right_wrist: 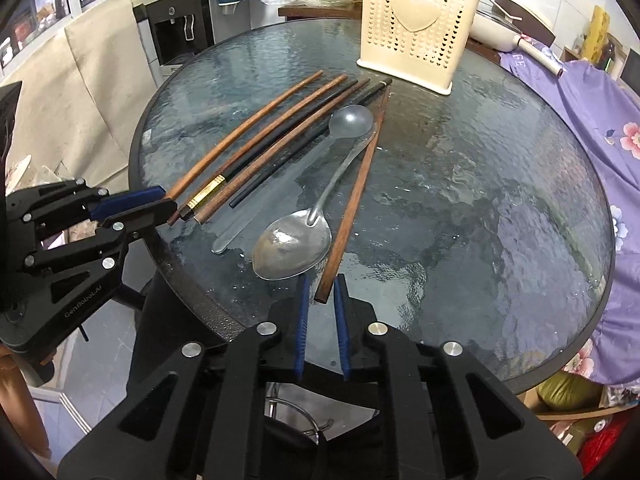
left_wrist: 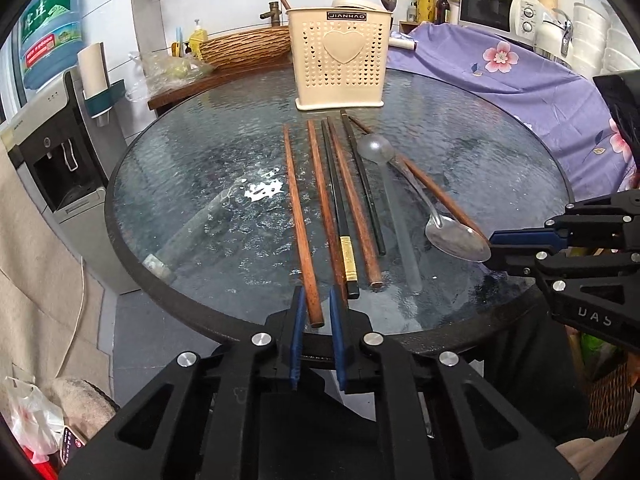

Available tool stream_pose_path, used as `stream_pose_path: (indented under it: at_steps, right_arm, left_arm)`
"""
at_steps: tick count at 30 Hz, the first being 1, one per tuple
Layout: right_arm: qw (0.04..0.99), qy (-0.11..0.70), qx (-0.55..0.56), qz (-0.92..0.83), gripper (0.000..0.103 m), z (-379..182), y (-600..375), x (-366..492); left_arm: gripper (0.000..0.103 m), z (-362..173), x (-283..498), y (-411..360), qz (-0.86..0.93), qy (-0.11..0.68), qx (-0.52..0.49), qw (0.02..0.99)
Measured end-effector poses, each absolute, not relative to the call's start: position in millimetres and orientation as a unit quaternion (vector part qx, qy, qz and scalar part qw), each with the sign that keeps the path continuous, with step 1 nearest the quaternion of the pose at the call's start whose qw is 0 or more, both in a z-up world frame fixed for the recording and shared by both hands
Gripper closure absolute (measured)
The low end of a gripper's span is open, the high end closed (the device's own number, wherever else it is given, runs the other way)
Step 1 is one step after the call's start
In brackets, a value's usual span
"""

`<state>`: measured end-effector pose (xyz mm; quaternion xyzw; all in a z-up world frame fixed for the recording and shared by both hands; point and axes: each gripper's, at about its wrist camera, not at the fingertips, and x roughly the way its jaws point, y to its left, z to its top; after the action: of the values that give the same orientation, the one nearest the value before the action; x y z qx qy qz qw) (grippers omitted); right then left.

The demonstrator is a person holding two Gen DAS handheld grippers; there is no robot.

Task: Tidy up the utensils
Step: 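Lower the left tool onto a chopstick pair while the right tool lowers onto a single chopstick, then close both tools on their chopsticks and lift them off the table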

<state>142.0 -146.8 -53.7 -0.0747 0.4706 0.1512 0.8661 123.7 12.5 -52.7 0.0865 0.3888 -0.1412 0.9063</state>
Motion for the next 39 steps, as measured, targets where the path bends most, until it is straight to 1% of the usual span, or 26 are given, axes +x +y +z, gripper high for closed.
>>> stream_pose_path:
  at_steps: [3, 4, 8, 21, 27, 39]
  right_arm:
    - [0.87, 0.464, -0.064, 0.157, 0.093, -54.6, -150.8, 141.4]
    - [0.872, 0.46, -0.063, 0.158, 0.093, -54.9, -151.5, 140.1]
    - [0.881, 0.443, -0.065, 0.156, 0.093, -56.4, -151.8, 134.8]
    - [0.886, 0.432, -0.052, 0.16, 0.093, -56.6, -161.3, 128.4]
    - [0.9, 0.407, -0.044, 0.153, 0.094, -48.0, -169.8, 121.4]
    - [0.943, 0.305, -0.057, 0.124, 0.094, 2.3, -185.7, 116.3]
  left_arm:
    - [0.092, -53.0, 123.8, 14.2, -0.143, 0.388, 0.08, 0.907]
    - [0.094, -53.3, 123.6, 14.7, -0.141, 0.387, 0.079, 0.908]
    - [0.095, -54.6, 121.6, 15.2, -0.137, 0.379, 0.075, 0.912]
    - [0.096, -50.9, 120.9, 19.3, -0.138, 0.376, 0.056, 0.915]
    - [0.096, -35.1, 114.9, 23.8, -0.132, 0.34, 0.045, 0.93]
    - [0.096, 15.3, 112.6, 26.5, -0.126, 0.257, 0.025, 0.958]
